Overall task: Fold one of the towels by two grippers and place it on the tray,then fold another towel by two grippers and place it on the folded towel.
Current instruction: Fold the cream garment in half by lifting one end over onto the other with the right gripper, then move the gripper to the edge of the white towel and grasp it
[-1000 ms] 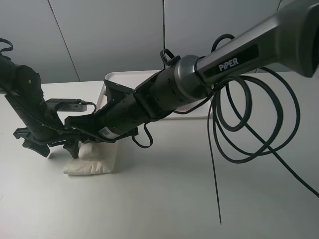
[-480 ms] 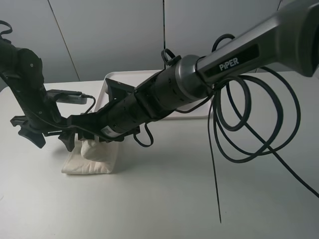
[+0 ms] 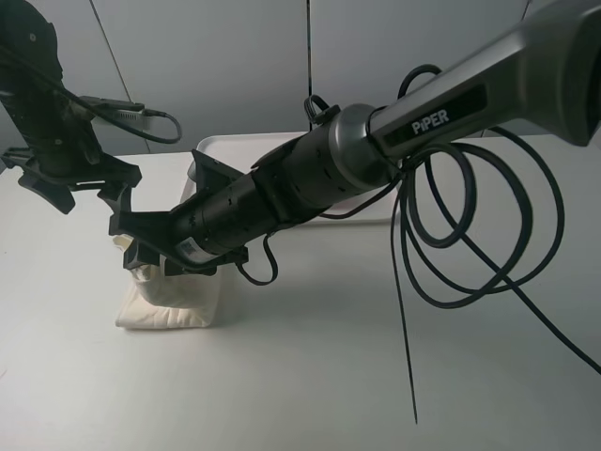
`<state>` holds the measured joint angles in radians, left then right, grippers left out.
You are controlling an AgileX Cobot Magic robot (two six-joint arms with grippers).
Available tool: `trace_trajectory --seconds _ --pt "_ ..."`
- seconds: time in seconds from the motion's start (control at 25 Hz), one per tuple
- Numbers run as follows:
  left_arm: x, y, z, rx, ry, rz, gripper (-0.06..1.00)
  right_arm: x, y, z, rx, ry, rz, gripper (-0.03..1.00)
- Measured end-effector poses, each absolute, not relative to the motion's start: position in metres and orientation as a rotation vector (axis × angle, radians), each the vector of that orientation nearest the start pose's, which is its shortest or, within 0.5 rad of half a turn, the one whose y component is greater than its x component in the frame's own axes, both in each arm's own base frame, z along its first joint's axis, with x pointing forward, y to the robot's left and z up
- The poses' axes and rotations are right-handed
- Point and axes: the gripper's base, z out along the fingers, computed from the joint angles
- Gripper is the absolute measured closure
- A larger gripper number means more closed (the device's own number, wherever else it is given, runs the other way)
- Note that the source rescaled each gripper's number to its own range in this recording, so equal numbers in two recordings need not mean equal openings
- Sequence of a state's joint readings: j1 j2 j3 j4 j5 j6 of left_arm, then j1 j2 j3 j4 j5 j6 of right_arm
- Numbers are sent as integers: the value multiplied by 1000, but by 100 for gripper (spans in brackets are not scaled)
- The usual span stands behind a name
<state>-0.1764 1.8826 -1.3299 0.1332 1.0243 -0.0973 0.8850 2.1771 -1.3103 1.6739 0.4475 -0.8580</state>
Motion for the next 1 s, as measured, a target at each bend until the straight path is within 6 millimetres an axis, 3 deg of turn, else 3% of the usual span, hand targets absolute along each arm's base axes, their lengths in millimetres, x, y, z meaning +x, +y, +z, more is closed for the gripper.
trace_trajectory --seconds 0.16,0.4,0.72,1.0 --pt "368 -54 218 256 3013 170 -4 249 375 119 -393 2584 1289 37" --pt "371 -54 230 294 3015 181 -4 245 378 119 -469 2556 1282 5" --pt "368 -54 230 305 3046 192 -4 259 361 145 -471 2535 1162 5" --pt "369 -54 230 309 3045 192 -4 284 330 134 -403 2671 982 5"
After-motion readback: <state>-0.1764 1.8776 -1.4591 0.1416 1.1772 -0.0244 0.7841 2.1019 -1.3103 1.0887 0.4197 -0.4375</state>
